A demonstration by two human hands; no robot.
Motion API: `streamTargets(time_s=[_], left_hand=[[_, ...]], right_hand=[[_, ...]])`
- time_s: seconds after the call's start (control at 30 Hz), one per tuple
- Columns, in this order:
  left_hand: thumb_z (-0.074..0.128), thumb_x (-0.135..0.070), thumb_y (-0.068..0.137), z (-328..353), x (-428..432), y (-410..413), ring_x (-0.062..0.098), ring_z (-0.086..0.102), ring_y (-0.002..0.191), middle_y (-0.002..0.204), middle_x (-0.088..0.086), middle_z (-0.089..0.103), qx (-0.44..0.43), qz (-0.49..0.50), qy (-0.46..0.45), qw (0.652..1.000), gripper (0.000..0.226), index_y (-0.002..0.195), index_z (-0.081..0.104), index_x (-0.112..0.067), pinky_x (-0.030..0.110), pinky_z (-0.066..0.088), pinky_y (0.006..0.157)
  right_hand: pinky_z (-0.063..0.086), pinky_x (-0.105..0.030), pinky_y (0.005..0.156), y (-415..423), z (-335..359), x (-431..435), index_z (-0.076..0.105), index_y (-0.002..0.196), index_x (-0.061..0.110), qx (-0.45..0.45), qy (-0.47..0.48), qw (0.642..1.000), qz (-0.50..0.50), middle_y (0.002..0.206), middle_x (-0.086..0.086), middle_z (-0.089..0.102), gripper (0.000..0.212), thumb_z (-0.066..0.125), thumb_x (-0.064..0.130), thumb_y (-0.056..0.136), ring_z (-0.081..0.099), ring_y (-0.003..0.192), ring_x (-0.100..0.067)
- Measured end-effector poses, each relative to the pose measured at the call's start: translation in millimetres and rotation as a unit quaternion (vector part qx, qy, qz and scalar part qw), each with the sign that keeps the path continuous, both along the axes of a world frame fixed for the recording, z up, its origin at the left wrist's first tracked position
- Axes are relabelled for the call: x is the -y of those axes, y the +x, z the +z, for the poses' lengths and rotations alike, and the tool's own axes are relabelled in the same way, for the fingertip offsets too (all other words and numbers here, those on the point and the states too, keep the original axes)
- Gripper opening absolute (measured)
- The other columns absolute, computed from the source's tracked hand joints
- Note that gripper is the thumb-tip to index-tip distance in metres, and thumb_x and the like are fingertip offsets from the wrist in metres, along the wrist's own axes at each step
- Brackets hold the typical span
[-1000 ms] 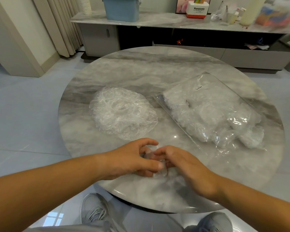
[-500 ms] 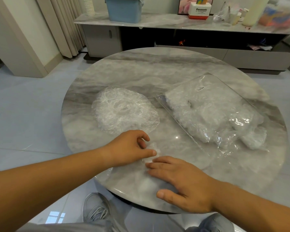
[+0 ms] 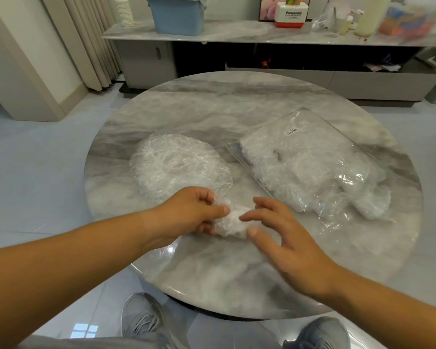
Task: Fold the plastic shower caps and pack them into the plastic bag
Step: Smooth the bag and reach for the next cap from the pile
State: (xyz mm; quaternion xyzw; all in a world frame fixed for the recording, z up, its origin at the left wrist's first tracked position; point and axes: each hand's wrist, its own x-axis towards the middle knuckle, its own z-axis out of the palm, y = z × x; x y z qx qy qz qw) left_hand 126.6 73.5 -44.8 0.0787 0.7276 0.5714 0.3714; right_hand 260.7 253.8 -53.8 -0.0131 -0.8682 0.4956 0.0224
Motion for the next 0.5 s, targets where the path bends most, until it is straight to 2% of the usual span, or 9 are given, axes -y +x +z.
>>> streamTargets(time_s=[0.03, 0.1, 0.17, 0.2, 0.3, 0.33, 0.4, 0.47, 0.5], left_hand=[[0.075, -0.008, 0.087, 4.3, -1.9, 1.5, 0.016, 0.056, 0.06, 0.079, 0.016, 0.053, 0.011, 0.017, 0.023, 1.0, 0.019, 0.094, 0.057, -0.005, 0.021, 0.053, 0.054], [0.075, -0.009, 0.087, 12.6, -10.9, 5.5, 0.016, 0.056, 0.063, 0.076, 0.012, 0.056, 0.022, 0.034, 0.051, 0.998, 0.02, 0.093, 0.057, -0.007, 0.026, 0.059, 0.062], [0.076, -0.01, 0.087, 19.2, -22.4, 10.6, 0.013, 0.059, 0.061, 0.074, 0.007, 0.06, 0.024, 0.036, 0.065, 0.997, 0.019, 0.09, 0.057, -0.007, 0.029, 0.061, 0.066], [0.075, -0.01, 0.088, 23.6, -30.2, 14.0, 0.012, 0.06, 0.062, 0.075, 0.007, 0.062, 0.026, 0.033, 0.07, 0.997, 0.018, 0.09, 0.057, -0.008, 0.029, 0.061, 0.068], [0.074, -0.012, 0.089, 33.7, -49.1, 22.5, 0.011, 0.06, 0.059, 0.077, 0.006, 0.065, 0.028, 0.022, 0.085, 0.996, 0.017, 0.09, 0.058, -0.008, 0.033, 0.062, 0.072], [0.073, -0.014, 0.09, 37.2, -55.9, 25.9, 0.012, 0.064, 0.06, 0.076, 0.004, 0.068, 0.023, 0.013, 0.085, 0.996, 0.015, 0.091, 0.059, -0.008, 0.035, 0.063, 0.077], [0.07, -0.021, 0.093, 42.3, -69.2, 32.2, 0.017, 0.075, 0.077, 0.082, 0.003, 0.075, -0.011, -0.012, 0.072, 0.997, 0.015, 0.097, 0.062, -0.009, 0.037, 0.059, 0.086], [0.066, -0.03, 0.096, 44.6, -79.8, 38.7, 0.014, 0.074, 0.094, 0.095, 0.001, 0.076, -0.095, -0.048, 0.038, 0.994, 0.02, 0.104, 0.067, -0.011, 0.032, 0.056, 0.091], [0.064, -0.033, 0.096, 43.9, -84.5, 41.7, 0.006, 0.07, 0.098, 0.102, -0.004, 0.075, -0.155, -0.074, 0.016, 0.985, 0.02, 0.105, 0.07, -0.017, 0.026, 0.054, 0.092]], right_hand=[[0.037, -0.014, 0.107, -3.7, 5.0, 0.4, 0.072, 0.108, 0.042, 0.037, -0.078, 0.996, -0.024, 0.136, 0.022, 0.054, 0.031, 0.057, 0.064, 0.092, 0.045, 0.129, 0.012], [0.048, -0.033, 0.107, -7.8, 12.8, -4.3, 0.079, 0.101, 0.033, 0.071, -0.196, 0.977, -0.052, 0.118, 0.015, 0.069, 0.026, 0.059, 0.048, 0.097, 0.06, 0.115, 0.0], [0.053, -0.046, 0.102, -6.3, 18.9, -11.5, 0.082, 0.095, 0.024, 0.068, -0.252, 0.96, -0.098, 0.107, 0.008, 0.075, 0.028, 0.057, 0.037, 0.097, 0.067, 0.103, -0.009], [0.054, -0.049, 0.1, -4.2, 21.8, -17.3, 0.082, 0.092, 0.022, 0.055, -0.265, 0.955, -0.122, 0.1, 0.005, 0.076, 0.03, 0.058, 0.04, 0.093, 0.068, 0.095, -0.011], [0.055, -0.043, 0.09, 4.0, 32.3, -33.2, 0.082, 0.085, 0.021, 0.024, -0.251, 0.954, -0.163, 0.088, -0.001, 0.078, 0.04, 0.056, 0.051, 0.083, 0.072, 0.084, -0.017], [0.054, -0.039, 0.085, 8.2, 36.4, -41.7, 0.082, 0.082, 0.02, 0.008, -0.241, 0.954, -0.175, 0.088, -0.004, 0.078, 0.04, 0.054, 0.049, 0.086, 0.072, 0.082, -0.018], [0.051, -0.033, 0.078, 17.2, 46.6, -63.6, 0.081, 0.075, 0.02, -0.034, -0.214, 0.951, -0.22, 0.085, -0.006, 0.077, 0.045, 0.05, 0.043, 0.098, 0.068, 0.075, -0.015], [0.049, -0.038, 0.075, 25.0, 52.5, -93.0, 0.079, 0.068, 0.022, -0.08, -0.188, 0.938, -0.28, 0.078, -0.008, 0.073, 0.052, 0.047, 0.047, 0.101, 0.062, 0.071, -0.015], [0.05, -0.047, 0.076, 28.7, 52.9, -109.3, 0.078, 0.066, 0.021, -0.094, -0.179, 0.929, -0.311, 0.076, -0.012, 0.07, 0.055, 0.045, 0.053, 0.097, 0.061, 0.073, -0.019]])
